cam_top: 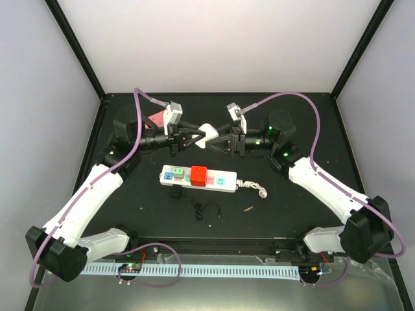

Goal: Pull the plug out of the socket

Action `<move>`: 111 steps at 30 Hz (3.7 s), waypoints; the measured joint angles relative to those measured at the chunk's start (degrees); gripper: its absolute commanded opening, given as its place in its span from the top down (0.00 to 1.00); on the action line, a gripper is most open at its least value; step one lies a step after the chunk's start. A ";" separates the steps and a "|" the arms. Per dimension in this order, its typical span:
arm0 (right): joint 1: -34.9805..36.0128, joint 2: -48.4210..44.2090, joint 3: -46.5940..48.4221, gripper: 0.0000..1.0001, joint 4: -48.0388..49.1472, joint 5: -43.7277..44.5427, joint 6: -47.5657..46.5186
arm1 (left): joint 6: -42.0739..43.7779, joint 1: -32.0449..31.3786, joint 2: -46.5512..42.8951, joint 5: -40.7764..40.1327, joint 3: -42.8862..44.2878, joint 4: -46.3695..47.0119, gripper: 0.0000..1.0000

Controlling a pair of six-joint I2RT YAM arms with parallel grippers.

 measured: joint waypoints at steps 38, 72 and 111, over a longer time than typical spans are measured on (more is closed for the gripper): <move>-7.98 0.87 2.97 0.07 -10.12 1.49 -13.14 | 4.39 6.95 -0.55 -3.13 -3.91 -5.09 0.98; -10.78 -7.43 -6.60 0.00 -36.13 18.58 -58.82 | 28.70 39.74 47.98 -9.11 13.79 -29.49 0.98; -4.63 5.81 -12.20 0.00 -35.36 16.17 -78.62 | 54.93 31.69 29.09 -15.89 16.55 -43.34 0.01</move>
